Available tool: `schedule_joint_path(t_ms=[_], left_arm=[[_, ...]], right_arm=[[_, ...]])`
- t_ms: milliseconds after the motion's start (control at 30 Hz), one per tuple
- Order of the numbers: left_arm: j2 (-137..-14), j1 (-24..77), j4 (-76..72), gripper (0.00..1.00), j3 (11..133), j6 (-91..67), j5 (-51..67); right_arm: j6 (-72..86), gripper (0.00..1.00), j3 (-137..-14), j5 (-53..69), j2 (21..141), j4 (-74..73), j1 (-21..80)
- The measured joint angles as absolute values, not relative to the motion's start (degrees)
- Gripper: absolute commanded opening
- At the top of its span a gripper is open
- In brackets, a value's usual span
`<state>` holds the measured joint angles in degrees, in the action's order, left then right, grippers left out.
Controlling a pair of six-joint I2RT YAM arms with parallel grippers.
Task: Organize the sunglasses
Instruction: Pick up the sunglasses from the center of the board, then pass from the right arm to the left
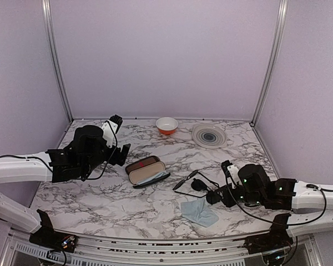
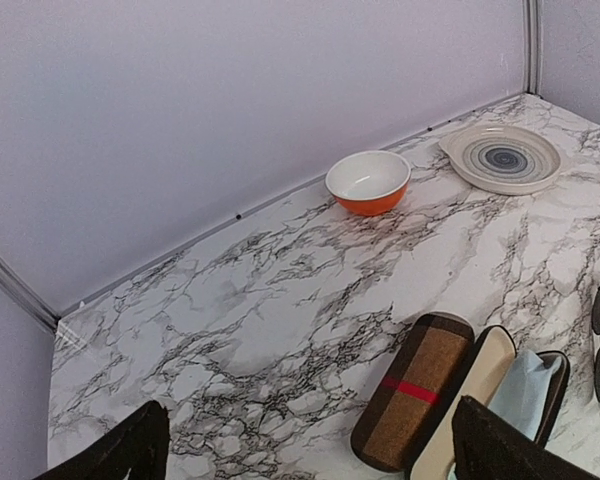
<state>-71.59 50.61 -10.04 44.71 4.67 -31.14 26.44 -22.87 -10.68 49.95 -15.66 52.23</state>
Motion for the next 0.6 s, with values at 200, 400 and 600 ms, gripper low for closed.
schedule_joint_path(t_ms=[200,400,600], left_arm=[[-72.0,50.6,-10.1,0.99,44.7,4.0,-30.9],[-72.0,50.6,-10.1,0.99,44.7,3.8,-30.8],[-72.0,50.6,-10.0,0.99,44.7,3.8,-29.8]], right_arm=[[25.9,0.08,-21.4,-10.6,50.2,-12.1,52.2],[24.4,0.01,-21.6,-10.4,50.3,-11.5,52.2],[21.2,0.01,-27.7,-9.2,50.4,-15.4,52.2]])
